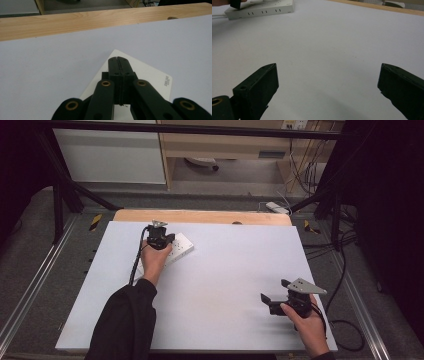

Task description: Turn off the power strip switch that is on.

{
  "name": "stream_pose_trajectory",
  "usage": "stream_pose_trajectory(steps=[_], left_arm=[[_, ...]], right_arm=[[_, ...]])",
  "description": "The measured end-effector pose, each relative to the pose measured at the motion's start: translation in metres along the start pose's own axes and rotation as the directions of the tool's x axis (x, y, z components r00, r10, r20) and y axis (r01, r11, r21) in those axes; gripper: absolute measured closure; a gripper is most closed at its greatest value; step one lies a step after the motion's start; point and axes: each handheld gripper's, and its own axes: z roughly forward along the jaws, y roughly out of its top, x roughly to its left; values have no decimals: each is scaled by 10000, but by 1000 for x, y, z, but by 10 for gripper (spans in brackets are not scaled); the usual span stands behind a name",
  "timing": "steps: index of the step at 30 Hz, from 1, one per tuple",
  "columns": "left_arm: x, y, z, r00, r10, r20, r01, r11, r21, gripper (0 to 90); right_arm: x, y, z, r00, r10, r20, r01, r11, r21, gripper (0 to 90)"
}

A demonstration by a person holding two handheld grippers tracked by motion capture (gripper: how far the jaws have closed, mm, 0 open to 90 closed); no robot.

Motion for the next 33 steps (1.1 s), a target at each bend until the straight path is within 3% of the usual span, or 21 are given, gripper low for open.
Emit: stream_pose_trajectory(steps=[11, 33], left_arm=[[3, 0, 2, 9999, -98, -56, 99, 9999, 68, 900], [4, 6, 12, 9995, 116, -284, -102, 9988, 489, 900]], right_arm=[[0, 0, 0, 10000, 26, -22, -26, 10000, 10, 37], [0, -1, 0, 9999, 61, -95, -61, 10000, 64, 36]])
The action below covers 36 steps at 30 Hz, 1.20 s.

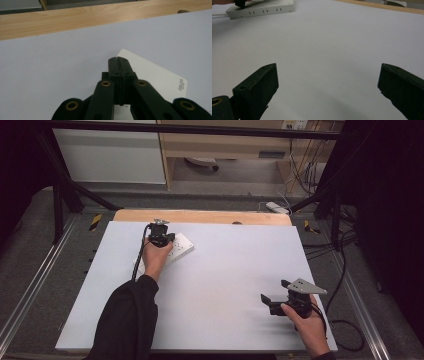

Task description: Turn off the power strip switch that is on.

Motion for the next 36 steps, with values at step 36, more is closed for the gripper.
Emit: stream_pose_trajectory(steps=[36], left_arm=[[-4, 3, 3, 9994, 329, -65, -328, 9992, 241, 900]], right_arm=[[-1, -1, 1, 9999, 44, -124, -43, 10000, 67, 34]])
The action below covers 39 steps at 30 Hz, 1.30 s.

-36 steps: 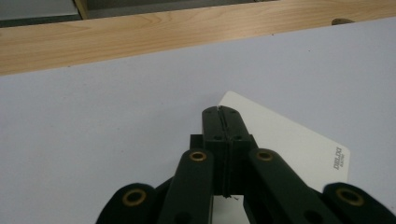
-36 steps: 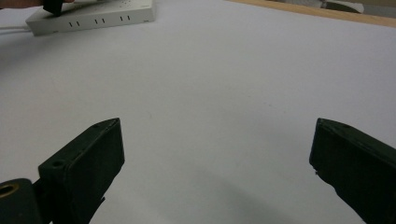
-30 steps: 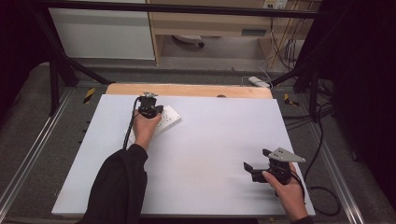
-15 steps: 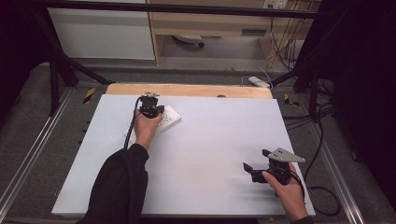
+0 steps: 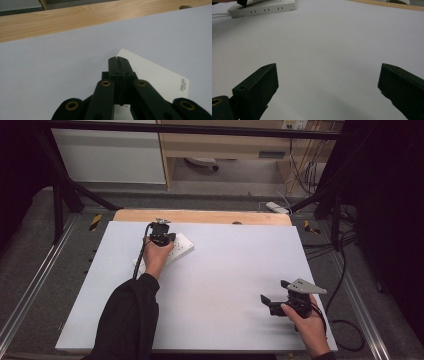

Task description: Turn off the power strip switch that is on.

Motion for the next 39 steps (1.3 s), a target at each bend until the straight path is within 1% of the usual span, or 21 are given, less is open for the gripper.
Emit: stream_pose_trajectory(steps=[15, 21, 22, 23, 25, 28, 30, 32, 37, 39], left_arm=[[-1, 0, 1, 9999, 92, -55, -92, 10000, -6, 900], [-1, 2, 2, 9999, 129, -69, -128, 9999, 100, 900], [-2, 2, 2, 9998, 182, -70, -181, 9997, 187, 900], [-2, 2, 3, 9999, 150, 44, -151, 9998, 129, 900], [-5, 2, 4, 9997, 229, 54, -230, 9996, 137, 900], [-10, 3, 6, 9996, 231, 146, -233, 9996, 162, 900], [-13, 4, 7, 9995, 287, 119, -289, 9994, 178, 900], [-15, 4, 7, 9993, 342, 142, -344, 9993, 133, 900], [-16, 7, 1, 9989, 444, 176, -440, 9987, -244, 900], [-15, 9, -1, 9990, 430, 103, -426, 9985, -345, 900]], right_arm=[[0, 0, -1, 10000, 5, 5, -5, 10000, -2, 34], [0, 0, 0, 10000, -19, 5, 19, 10000, -8, 34], [0, 0, 0, 10000, -20, 2, 20, 10000, -6, 34], [0, 0, -1, 10000, -1, -1, 1, 10000, -9, 34], [0, 0, -1, 10000, -14, -7, 14, 10000, -7, 34], [0, 0, -1, 10000, 23, -7, -23, 10000, -17, 34], [-1, 0, -1, 10000, 26, -1, -26, 10000, -17, 34], [-1, 0, -1, 10000, 19, 13, -19, 10000, -49, 34], [-1, 1, -2, 10000, 19, 20, -19, 10000, -83, 34], [-1, 1, -1, 10000, 21, 14, -21, 10000, -77, 33]])
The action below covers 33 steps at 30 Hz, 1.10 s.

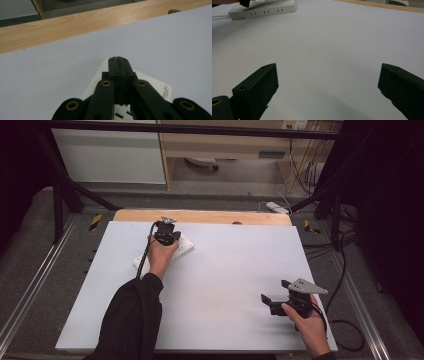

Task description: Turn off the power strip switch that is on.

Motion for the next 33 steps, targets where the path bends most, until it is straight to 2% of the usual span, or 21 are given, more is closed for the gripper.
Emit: stream_pose_trajectory(steps=[3, 5, 9, 17, 20, 23, 26, 29, 31, 33], left_arm=[[1, 1, -5, 9998, -63, -167, 58, 9996, -289, 900], [2, 1, -8, 9999, -64, -136, 59, 9992, -397, 900], [3, 1, -11, 9997, -120, 191, 129, 9987, -503, 900], [2, 2, -20, 9991, -57, 431, 92, 9965, -832, 900], [-1, 4, -25, 9978, -103, 652, 166, 9951, -973, 900], [-3, 5, -32, 9972, -105, 746, 197, 9922, -1235, 896], [-6, 7, -37, 9968, 1, 803, 119, 9888, -1487, 832], [-7, 8, -40, 9974, -41, 720, 154, 9874, -1572, 674], [-6, 9, -44, 9970, -89, 766, 223, 9842, -1757, 634], [-6, 10, -45, 9967, -112, 800, 257, 9829, -1824, 551]], right_arm=[[1, 0, 1, 10000, 21, -18, -21, 10000, 25, 33], [1, 0, 0, 10000, -17, -1, 17, 10000, -7, 33], [1, 0, 0, 10000, -27, -64, 26, 9999, -100, 32], [1, 1, 1, 10000, -35, -36, 34, 10000, -46, 32], [1, 1, 1, 10000, -64, -63, 64, 10000, -67, 32], [1, 1, 1, 9999, -63, -82, 63, 10000, -53, 32], [1, 2, 2, 9999, -58, -93, 58, 10000, -76, 32], [1, 1, 2, 9999, -73, -84, 73, 10000, -54, 32], [0, 1, 2, 10000, -41, -82, 41, 10000, -36, 31], [0, 1, 2, 10000, -9, -74, 9, 10000, -39, 31]])
